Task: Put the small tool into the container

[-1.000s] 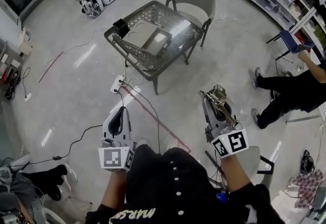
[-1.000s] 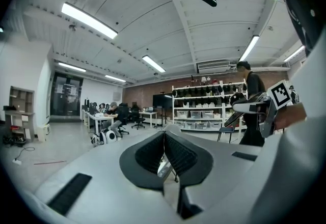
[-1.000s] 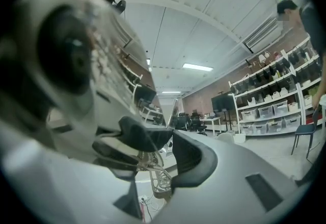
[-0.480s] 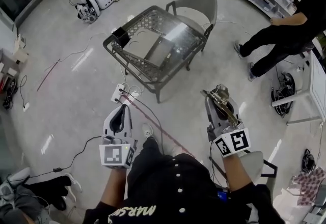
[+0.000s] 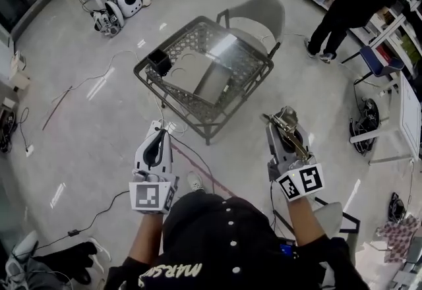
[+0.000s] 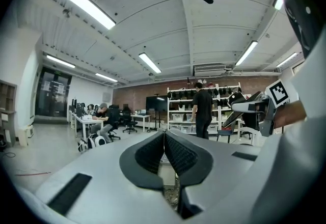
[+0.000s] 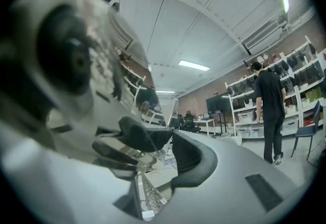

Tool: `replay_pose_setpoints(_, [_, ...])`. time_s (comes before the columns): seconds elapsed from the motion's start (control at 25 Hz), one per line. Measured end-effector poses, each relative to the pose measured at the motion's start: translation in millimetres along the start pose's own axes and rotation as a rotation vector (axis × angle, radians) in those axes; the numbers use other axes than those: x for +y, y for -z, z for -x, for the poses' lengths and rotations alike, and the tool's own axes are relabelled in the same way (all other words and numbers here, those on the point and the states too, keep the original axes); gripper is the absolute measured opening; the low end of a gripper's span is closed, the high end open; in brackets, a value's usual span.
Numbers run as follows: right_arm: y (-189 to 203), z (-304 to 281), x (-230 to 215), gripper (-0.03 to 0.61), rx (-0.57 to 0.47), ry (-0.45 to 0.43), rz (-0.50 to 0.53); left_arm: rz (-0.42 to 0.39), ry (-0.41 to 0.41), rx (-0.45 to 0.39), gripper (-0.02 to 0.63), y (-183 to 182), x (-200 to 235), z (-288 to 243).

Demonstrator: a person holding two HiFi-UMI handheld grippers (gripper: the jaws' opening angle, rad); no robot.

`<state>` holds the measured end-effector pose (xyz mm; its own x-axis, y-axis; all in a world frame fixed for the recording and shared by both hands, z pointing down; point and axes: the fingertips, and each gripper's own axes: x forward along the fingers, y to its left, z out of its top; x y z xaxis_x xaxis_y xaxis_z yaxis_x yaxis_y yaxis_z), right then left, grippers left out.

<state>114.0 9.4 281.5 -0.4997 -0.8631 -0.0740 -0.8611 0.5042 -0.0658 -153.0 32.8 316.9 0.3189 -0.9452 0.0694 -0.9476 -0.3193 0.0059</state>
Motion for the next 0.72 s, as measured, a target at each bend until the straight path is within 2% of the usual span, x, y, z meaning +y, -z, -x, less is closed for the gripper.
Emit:
replay_pose_setpoints(0.48, [9,-82,20,0.156,0.013,0.04,0.025,0.01,0.099,0.02,0.026,-3,62,-51])
replay_pose_setpoints(0.72, [26,-119,10,0.156,0.053,0.028,0.041,0.026,0.099,0.059,0.026,7,78,-78])
